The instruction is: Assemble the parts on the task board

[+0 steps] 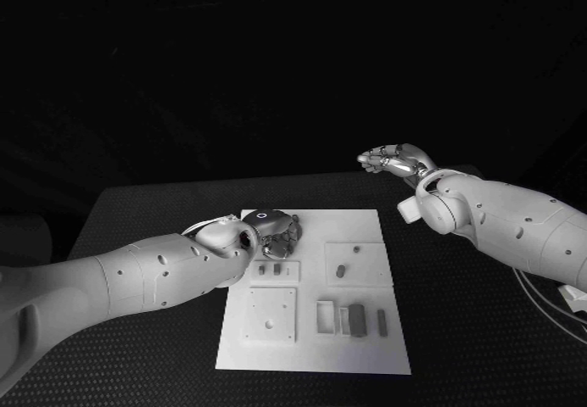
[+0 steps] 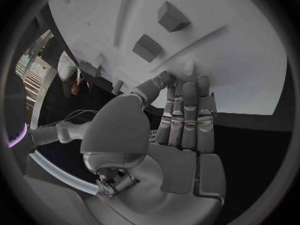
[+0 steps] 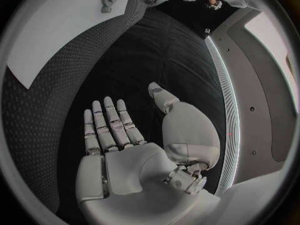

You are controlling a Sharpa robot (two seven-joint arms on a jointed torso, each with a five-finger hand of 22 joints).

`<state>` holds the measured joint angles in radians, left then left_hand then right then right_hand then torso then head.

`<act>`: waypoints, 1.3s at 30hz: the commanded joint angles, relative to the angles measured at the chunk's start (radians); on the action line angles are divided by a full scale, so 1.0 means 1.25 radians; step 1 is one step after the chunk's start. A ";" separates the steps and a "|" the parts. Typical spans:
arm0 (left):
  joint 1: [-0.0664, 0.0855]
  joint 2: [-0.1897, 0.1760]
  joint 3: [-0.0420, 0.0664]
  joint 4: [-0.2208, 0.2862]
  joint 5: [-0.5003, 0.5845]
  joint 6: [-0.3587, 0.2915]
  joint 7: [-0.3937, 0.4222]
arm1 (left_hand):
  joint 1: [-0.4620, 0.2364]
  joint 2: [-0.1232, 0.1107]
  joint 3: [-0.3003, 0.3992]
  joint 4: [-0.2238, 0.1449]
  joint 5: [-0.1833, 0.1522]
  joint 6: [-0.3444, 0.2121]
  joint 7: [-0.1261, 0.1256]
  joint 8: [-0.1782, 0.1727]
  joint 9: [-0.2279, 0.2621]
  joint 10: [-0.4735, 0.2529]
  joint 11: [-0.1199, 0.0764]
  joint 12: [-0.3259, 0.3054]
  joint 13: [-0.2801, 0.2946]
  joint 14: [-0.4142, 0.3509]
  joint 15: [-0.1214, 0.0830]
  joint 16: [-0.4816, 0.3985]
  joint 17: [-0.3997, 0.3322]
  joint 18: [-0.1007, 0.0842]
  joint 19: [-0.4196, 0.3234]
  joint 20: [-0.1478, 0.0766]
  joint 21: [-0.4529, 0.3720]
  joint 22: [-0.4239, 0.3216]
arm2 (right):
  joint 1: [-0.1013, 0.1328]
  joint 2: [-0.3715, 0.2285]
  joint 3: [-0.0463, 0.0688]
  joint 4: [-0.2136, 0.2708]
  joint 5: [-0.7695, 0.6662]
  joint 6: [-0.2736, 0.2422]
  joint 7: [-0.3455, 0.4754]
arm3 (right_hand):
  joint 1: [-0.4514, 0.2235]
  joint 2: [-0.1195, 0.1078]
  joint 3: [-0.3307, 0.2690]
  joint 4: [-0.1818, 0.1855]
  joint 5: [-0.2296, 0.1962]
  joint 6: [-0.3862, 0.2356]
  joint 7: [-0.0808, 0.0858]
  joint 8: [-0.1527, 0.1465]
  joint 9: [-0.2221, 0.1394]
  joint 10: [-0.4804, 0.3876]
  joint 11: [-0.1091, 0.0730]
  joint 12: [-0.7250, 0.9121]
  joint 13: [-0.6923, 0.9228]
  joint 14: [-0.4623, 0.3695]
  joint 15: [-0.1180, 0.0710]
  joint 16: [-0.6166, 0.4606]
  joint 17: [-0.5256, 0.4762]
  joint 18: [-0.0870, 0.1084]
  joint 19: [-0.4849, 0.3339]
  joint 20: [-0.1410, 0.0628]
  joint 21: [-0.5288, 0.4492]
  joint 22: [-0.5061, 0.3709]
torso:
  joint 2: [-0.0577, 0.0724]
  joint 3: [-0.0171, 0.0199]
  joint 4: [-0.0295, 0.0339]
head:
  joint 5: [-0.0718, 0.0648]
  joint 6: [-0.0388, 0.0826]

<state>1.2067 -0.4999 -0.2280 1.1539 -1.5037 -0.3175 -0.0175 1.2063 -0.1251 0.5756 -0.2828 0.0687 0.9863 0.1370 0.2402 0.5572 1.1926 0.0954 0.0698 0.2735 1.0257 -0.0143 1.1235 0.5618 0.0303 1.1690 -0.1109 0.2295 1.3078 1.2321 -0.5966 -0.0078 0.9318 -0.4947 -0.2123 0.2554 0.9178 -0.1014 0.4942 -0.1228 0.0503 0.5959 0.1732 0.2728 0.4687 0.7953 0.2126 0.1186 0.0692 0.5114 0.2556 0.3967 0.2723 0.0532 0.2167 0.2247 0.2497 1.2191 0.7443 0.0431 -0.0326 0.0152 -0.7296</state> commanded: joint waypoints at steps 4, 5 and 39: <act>-0.005 0.005 -0.003 -0.006 -0.021 0.023 -0.011 | 0.011 0.007 0.007 -0.003 0.004 0.013 -0.003 0.007 -0.001 0.018 -0.004 0.007 0.006 0.014 -0.005 0.017 0.004 0.027 0.012 -0.006 0.018 0.022 | 0.000 0.001 0.000 0.001 -0.005 0.009 0.009 | -0.002 0.009 -0.004 0.001 0.000 -0.003 0.039 0.005 -0.001 0.007 0.001 -0.004 0.000 0.000 0.000 -0.001 0.001 -0.006 0.004 -0.001 0.000 -0.002 | 0.000 0.0000 0.0000 | -0.001 -0.001; -0.006 0.006 -0.003 -0.007 -0.026 0.024 -0.011 | 0.014 0.007 0.008 -0.004 0.004 0.014 -0.003 0.008 -0.002 0.019 -0.005 0.007 0.006 0.015 -0.005 0.020 0.005 0.027 0.014 -0.007 0.021 0.022 | 0.000 0.001 0.000 0.001 -0.005 0.009 0.009 | -0.002 0.009 -0.004 0.001 0.000 -0.003 0.039 0.005 -0.001 0.007 0.001 -0.004 0.000 0.000 0.000 -0.001 0.001 -0.006 0.004 -0.001 0.000 -0.001 | 0.000 0.0002 -0.0003 | 0.000 -0.002; -0.016 -0.003 -0.006 -0.002 -0.022 -0.049 0.009 | 0.029 0.032 0.039 -0.002 -0.003 0.077 -0.028 0.036 -0.002 0.093 -0.035 0.014 0.023 0.056 -0.035 0.078 0.007 0.027 0.040 -0.034 0.113 0.021 | 0.000 0.000 0.000 0.001 -0.005 0.009 0.009 | -0.002 0.009 -0.004 0.001 0.000 -0.003 0.039 0.007 -0.002 0.008 0.001 -0.004 0.000 0.000 0.000 -0.001 0.001 -0.005 0.005 -0.001 -0.002 -0.005 | -0.001 0.0004 0.0003 | -0.002 -0.001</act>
<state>1.1917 -0.5027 -0.2317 1.1503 -1.5352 -0.3715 -0.0150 1.2440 -0.0980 0.6177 -0.2854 0.0645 1.0771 0.1032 0.2816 0.5525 1.3022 0.0529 0.0844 0.3021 1.0864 -0.0571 1.2180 0.5707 0.0306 1.2155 -0.1502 0.3650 1.3073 1.2321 -0.5964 -0.0077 0.9311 -0.4947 -0.2123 0.2555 0.9136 -0.0972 0.4942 -0.1228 0.0503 0.5959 0.1732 0.2764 0.4681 0.7989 0.2161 0.1186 0.0692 0.5114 0.2556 0.3967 0.2731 0.0533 0.2181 0.2233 0.2497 1.2128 0.7438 0.0434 -0.0325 0.0136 -0.7307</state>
